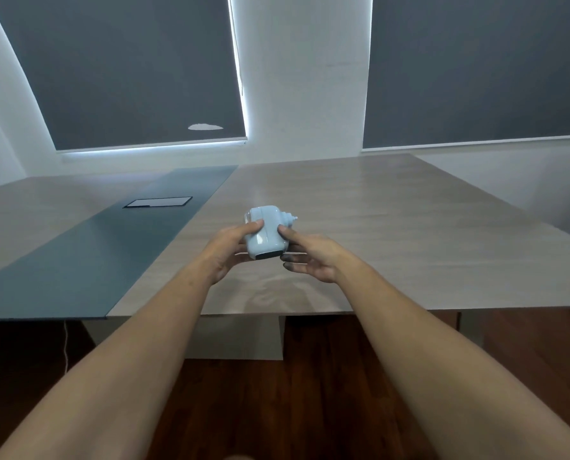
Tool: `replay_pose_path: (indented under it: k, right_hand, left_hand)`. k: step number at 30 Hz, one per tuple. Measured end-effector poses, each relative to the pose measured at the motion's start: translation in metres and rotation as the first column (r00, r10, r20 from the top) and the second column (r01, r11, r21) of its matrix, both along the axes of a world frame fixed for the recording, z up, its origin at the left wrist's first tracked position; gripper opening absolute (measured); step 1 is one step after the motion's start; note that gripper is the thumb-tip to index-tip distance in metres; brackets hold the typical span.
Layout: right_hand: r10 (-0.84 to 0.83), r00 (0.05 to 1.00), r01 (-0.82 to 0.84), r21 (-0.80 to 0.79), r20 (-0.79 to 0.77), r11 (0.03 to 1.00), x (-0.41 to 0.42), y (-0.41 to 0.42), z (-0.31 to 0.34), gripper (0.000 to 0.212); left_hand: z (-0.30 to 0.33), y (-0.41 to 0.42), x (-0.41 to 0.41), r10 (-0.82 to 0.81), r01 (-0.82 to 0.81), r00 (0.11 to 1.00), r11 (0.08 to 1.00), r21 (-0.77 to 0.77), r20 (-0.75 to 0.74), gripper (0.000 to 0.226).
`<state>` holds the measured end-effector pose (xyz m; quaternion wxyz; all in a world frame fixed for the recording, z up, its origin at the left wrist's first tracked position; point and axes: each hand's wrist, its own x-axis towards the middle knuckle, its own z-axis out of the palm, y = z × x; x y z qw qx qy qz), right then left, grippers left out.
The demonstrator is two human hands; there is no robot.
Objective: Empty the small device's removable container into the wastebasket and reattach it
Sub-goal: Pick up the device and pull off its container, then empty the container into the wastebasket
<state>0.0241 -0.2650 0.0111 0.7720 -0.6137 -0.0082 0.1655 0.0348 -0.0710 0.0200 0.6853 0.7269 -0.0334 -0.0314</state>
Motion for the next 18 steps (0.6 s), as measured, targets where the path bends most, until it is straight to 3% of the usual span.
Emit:
replay_pose_path:
  k: [7,11,18]
  right_hand:
    - [-0.117,0.993,0.118,0.087,-0.021,0.989,0.005,-0.037,-0.012,0.023]
    - [-0.23,0.973,0.231,0.1,-0.026,0.968,0.008,-0.064,-0.021,0.012]
    - [-0.348,0.937,0.349,0.075,-0.026,0.934,0.011,-0.084,-0.025,0.054]
  left_hand:
    - [-0.004,-0.01,0.0,-0.024,0.024,1.0,1.0,0.019,0.006,0.025]
    - [-0.016,-0.008,0.004,0.085,-0.087,0.996,0.993,0.083,0.031,0.04]
    - [-0.04,-0.032,0.012,0.359,-0.387,0.922,0.877,0.283,0.147,0.066]
